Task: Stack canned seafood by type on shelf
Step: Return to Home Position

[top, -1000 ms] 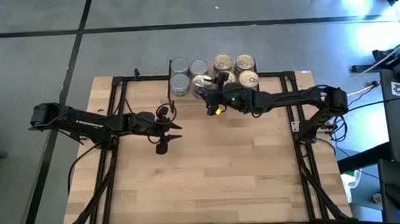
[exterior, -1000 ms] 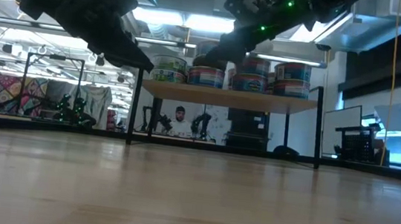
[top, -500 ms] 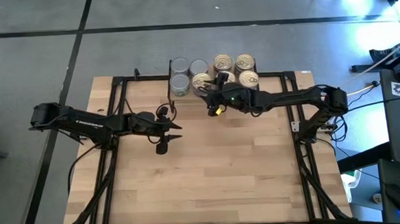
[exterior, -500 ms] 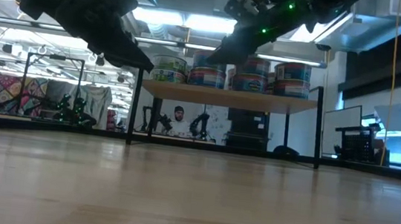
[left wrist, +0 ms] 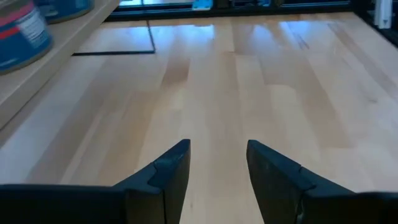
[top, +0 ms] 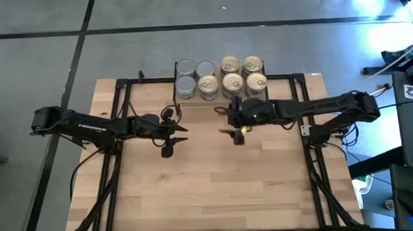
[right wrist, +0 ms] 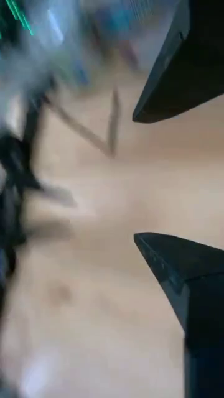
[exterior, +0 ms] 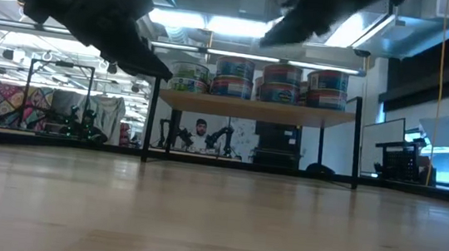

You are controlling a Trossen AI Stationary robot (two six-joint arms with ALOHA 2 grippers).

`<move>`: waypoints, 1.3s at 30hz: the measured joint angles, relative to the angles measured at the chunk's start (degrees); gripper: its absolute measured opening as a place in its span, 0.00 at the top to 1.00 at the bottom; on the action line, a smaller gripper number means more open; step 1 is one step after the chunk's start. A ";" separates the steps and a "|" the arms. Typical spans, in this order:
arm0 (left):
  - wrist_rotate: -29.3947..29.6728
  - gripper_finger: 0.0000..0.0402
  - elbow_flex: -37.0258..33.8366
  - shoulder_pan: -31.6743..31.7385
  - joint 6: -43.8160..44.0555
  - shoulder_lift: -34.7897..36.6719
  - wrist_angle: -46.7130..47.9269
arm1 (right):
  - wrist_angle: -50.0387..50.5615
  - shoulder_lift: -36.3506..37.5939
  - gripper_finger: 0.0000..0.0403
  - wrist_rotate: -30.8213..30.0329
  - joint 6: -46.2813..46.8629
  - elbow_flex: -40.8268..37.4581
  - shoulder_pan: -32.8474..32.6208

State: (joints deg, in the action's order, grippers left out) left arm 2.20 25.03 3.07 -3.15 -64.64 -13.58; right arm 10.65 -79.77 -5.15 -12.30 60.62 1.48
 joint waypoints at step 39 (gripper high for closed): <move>-6.40 0.89 -21.91 11.92 11.99 22.47 -14.92 | -18.14 42.06 0.89 7.79 20.70 -46.14 5.31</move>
State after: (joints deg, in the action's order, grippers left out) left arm -4.21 3.12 14.98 8.84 -42.17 -28.50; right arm -7.49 -37.71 2.64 8.41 14.48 6.79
